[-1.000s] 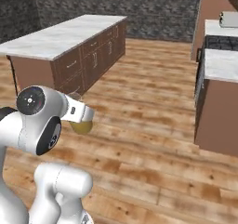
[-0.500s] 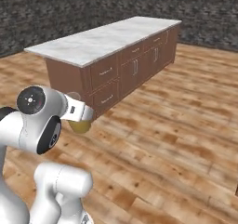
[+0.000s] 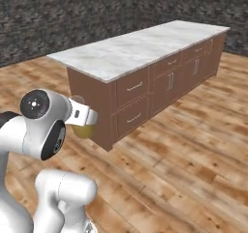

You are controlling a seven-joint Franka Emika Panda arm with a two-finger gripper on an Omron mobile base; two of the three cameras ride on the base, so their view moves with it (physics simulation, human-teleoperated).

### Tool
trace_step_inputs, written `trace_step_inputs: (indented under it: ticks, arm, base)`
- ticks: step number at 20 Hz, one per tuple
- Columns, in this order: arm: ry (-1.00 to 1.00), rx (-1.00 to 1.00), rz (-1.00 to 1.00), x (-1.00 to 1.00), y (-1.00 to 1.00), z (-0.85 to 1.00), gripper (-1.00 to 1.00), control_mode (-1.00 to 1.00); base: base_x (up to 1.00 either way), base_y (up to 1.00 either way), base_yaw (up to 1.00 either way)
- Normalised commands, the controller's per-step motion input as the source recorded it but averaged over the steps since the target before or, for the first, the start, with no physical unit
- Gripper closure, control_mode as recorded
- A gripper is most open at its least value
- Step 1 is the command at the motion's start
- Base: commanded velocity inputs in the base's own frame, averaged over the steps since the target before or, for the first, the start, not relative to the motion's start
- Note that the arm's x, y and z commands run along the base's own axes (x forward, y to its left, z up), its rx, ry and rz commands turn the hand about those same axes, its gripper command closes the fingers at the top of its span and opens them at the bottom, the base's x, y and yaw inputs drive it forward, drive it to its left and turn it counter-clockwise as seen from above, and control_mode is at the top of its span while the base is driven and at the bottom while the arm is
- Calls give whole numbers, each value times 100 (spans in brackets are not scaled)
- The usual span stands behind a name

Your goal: Place the pitcher and cup on the dining counter for serving.

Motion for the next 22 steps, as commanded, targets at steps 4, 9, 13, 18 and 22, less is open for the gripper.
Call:
trace_step_inputs:
  ticks: [4,9,13,18,22]
  arm:
    - [0,0,0,0,0,0,100,100]
    - [0,0,0,0,0,0,100,100]
    - [0,0,0,0,0,0,100,100]
    - [0,0,0,0,0,0,100,100]
    - [0,0,0,0,0,0,100,100]
  base:
    - [100,100,11]
    - [100,100,0]
    - [100,100,-10]
    - [100,100,-25]
    - [100,100,-32]
